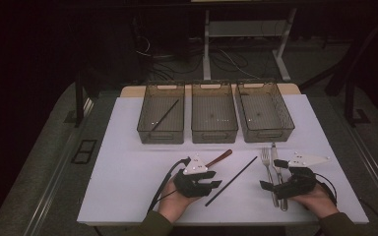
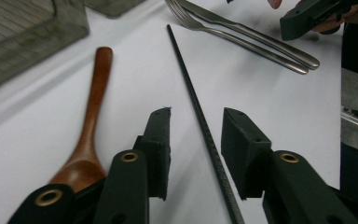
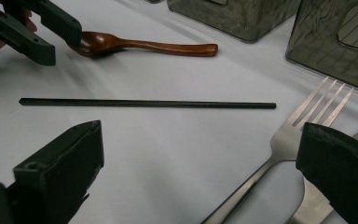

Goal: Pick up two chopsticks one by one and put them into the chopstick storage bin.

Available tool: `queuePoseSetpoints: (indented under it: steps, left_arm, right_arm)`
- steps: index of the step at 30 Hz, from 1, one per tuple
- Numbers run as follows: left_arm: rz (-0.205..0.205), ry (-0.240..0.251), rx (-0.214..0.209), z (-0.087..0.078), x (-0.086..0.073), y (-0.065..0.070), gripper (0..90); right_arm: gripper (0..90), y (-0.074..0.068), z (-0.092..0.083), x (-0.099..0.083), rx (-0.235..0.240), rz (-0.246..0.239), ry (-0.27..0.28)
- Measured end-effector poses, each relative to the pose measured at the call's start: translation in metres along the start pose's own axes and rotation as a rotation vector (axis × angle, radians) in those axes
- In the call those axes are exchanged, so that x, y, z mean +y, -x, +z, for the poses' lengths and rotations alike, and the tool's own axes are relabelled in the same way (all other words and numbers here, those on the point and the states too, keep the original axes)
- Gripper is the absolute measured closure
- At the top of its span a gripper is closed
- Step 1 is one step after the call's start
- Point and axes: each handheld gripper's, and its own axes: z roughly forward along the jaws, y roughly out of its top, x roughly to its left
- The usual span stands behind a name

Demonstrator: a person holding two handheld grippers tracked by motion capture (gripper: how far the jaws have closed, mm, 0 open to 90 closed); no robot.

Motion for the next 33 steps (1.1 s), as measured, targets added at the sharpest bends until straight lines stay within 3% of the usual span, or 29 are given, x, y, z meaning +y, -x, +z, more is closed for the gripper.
queuePoseSetpoints:
  steps: [8, 15, 26, 31, 33]
  left_arm:
    - [-0.01, -0.03, -0.032, 0.017, -0.003, 0.008, 69.1]
    - [-0.031, -0.041, -0.035, 0.025, -0.006, 0.008, 73.5]
    - [-0.022, -0.085, -0.022, 0.034, -0.008, 0.009, 79.5]
    - [0.006, -0.107, -0.007, 0.033, -0.006, 0.009, 82.4]
    - [0.035, -0.129, 0.01, 0.032, -0.004, 0.008, 83.1]
  right_arm:
    - [0.2, 0.0, 0.0, 0.0, 0.001, 0.001, 0.002]
    - [0.2, 0.0, 0.0, 0.0, 0.001, 0.0, 0.002]
    - [0.2, 0.0, -0.001, 0.0, 0.001, 0.001, 0.003]
    - [0.2, 0.0, -0.001, 0.0, 0.001, 0.002, 0.004]
    - [0.3, 0.0, -0.001, 0.0, 0.001, 0.003, 0.005]
